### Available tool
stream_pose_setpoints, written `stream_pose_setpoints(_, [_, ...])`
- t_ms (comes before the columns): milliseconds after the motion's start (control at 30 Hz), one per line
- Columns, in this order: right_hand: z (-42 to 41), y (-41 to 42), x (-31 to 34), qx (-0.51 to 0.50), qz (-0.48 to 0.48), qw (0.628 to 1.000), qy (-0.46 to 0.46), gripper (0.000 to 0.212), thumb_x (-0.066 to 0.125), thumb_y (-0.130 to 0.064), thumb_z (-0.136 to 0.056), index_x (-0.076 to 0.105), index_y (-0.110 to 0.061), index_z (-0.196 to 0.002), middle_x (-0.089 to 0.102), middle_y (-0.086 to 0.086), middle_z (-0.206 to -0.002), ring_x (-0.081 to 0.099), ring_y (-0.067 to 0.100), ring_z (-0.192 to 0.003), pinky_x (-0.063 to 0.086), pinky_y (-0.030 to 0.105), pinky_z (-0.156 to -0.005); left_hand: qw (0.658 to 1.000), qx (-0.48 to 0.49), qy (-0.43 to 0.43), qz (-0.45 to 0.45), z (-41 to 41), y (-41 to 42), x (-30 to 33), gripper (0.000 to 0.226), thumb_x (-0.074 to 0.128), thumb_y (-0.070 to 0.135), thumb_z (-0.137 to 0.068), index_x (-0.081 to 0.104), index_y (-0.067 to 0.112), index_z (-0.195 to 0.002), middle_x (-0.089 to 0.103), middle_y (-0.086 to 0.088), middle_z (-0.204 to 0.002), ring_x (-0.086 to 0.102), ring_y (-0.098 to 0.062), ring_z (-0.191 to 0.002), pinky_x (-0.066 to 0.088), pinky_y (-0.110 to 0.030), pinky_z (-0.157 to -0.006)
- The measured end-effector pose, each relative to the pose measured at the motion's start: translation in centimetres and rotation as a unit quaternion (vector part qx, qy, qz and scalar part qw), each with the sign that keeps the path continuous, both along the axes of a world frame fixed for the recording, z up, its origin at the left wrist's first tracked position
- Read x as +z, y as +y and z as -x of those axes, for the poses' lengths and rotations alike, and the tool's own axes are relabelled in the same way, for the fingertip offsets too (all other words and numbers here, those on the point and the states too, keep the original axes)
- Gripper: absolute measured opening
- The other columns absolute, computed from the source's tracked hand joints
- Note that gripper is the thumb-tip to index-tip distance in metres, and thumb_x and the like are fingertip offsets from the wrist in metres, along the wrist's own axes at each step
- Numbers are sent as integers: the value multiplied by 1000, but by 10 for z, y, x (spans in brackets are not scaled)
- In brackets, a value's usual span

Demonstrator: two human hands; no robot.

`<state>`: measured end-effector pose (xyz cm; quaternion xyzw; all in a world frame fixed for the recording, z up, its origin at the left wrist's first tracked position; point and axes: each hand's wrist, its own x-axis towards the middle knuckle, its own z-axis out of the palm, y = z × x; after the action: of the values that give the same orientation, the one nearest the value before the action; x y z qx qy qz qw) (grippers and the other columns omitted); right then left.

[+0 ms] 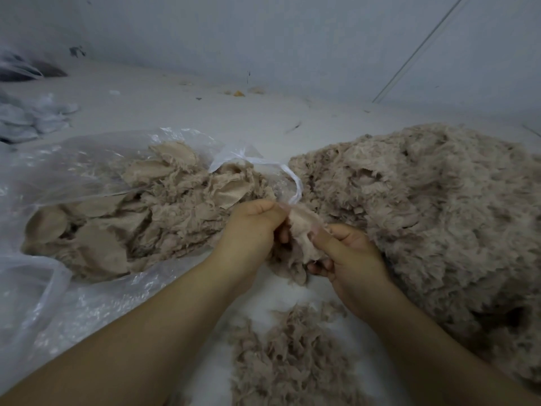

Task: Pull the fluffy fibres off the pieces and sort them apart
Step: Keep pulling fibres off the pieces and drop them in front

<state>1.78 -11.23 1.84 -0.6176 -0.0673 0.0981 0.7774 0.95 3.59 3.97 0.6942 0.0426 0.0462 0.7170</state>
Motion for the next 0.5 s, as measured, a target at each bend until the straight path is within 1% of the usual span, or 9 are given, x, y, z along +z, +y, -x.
stream_pose_setpoints(33, [0, 0, 0, -3, 1, 1000, 1, 35, 58, -12, -93, 74, -19, -63, 61, -6, -54, 47, 1, -38, 48, 20, -46, 1000, 20, 2, 11, -1, 2, 0, 41, 51, 18, -99, 60, 11, -60, 51, -4, -53, 40, -10, -41, 32, -23, -44])
stream_pose_setpoints(100, [-1, 1, -1, -6, 1, 1000, -1, 35, 59, -14, -92, 74, -21, -61, 58, -6, -51, 46, 1, -39, 48, 22, -48, 999, 39, -10, 3, -3, 3, 2, 40, 51, 17, -99, 60, 12, -60, 50, -2, -52, 37, -10, -43, 30, -22, -43])
stream_pose_setpoints(200, [0, 2, 0, 28, -15, 999, -18, 20, 67, -26, -78, 74, -16, -63, 59, -1, -51, 55, 7, -46, 52, 26, -53, 999, -7, -27, -17, -1, 2, 3, 35, 61, 25, -94, 57, 9, -64, 50, -2, -51, 44, -13, -42, 35, -20, -41])
stream_pose_setpoints(267, [0, 2, -1, 30, 1, 999, -25, 19, 67, -27, -78, 76, -17, -65, 62, 1, -54, 58, 10, -50, 53, 26, -53, 999, -21, -31, -24, 1, -1, 1, 36, 64, 24, -93, 60, 6, -62, 54, -3, -49, 48, -14, -41, 40, -22, -43])
stream_pose_setpoints(333, [-2, 1, -4, 8, 18, 1000, -20, 24, 65, -22, -85, 75, -19, -63, 57, -1, -52, 54, 5, -46, 50, 24, -50, 998, 30, -37, -36, 0, -1, -1, 41, 59, 18, -96, 59, 3, -58, 51, -3, -46, 43, -12, -39, 36, -22, -43])
stream_pose_setpoints(367, [-3, 1, -4, -1, 21, 1000, -18, 25, 65, -24, -85, 74, -17, -63, 54, 4, -53, 52, 6, -46, 50, 24, -50, 997, 57, -42, -28, -2, -1, -2, 43, 58, 20, -97, 58, 2, -58, 50, -4, -45, 41, -11, -37, 34, -20, -42])
stream_pose_setpoints(400, [-3, 1, -5, -4, 20, 1000, -18, 23, 67, -29, -81, 73, -15, -64, 52, 12, -58, 51, 9, -49, 50, 25, -51, 996, 72, -51, -21, -2, 0, -1, 46, 58, 25, -96, 58, -2, -59, 49, -6, -44, 39, -10, -36, 33, -19, -40])
stream_pose_setpoints(433, [-2, 1, -4, -3, 15, 1000, -20, 25, 69, -35, -75, 72, -12, -65, 52, 16, -65, 51, 12, -52, 50, 25, -52, 995, 71, -64, -26, -2, 1, 0, 52, 62, 34, -93, 57, -7, -61, 48, -8, -45, 39, -11, -35, 33, -18, -38])
stream_pose_setpoints(500, [-2, 1, -4, 2, 10, 1000, -24, 32, 69, -43, -68, 73, -12, -67, 55, 18, -69, 54, 14, -54, 50, 24, -52, 992, 28, -92, -82, 2, 0, 0, 62, 74, 45, -79, 51, -6, -55, 45, -9, -43, 39, -12, -34, 33, -18, -38])
